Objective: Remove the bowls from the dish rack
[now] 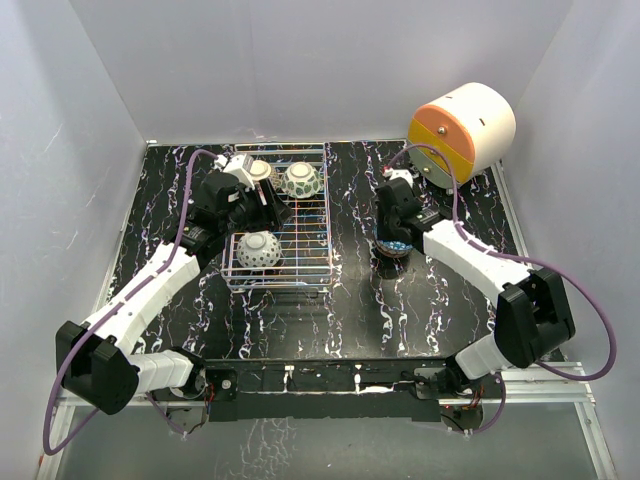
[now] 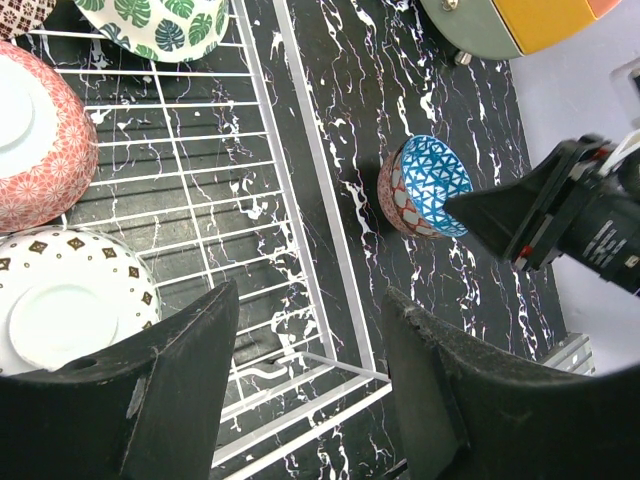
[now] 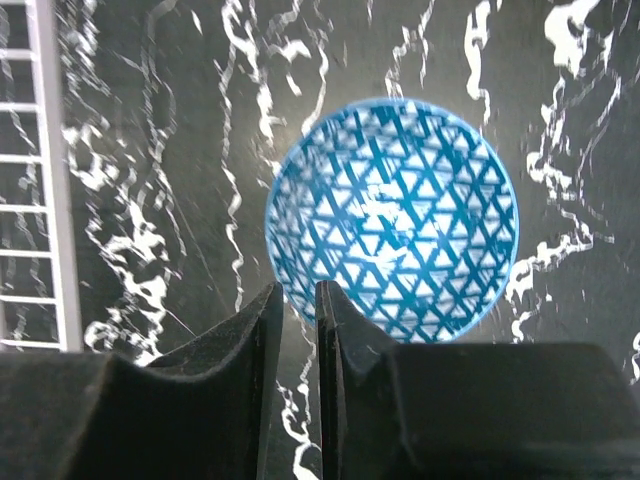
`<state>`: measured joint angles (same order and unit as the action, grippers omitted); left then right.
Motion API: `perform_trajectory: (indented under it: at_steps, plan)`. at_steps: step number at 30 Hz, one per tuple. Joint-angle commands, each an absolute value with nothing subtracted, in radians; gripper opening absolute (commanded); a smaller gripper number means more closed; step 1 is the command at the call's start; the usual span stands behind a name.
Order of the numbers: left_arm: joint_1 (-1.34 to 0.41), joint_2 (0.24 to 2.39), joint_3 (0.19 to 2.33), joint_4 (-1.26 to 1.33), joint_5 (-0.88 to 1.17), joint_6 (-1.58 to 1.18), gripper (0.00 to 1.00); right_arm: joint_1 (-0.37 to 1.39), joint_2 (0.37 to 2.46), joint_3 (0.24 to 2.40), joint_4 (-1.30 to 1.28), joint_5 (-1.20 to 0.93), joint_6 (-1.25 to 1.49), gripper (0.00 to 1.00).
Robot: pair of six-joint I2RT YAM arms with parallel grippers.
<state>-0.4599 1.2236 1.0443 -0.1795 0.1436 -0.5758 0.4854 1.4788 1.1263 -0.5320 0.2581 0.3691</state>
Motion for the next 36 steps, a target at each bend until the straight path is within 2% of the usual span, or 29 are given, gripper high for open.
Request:
perform_trajectory:
  at_steps: [1,12,36]
  plan:
    - [-0.455,1.215,1.017,-0.155,0.163,-0.574,0.57,0.486,1.409,1.051,-0.471,0.265,0.381,0.21]
    - [-0.454,1.189,1.005,-0.156,0.173,-0.585,0.57,0.486,1.433,1.015,-0.449,0.243,0.383,0.13]
    - [-0.454,1.166,0.992,-0.172,0.152,-0.577,0.57,0.486,1.470,0.992,-0.422,0.235,0.384,0.11]
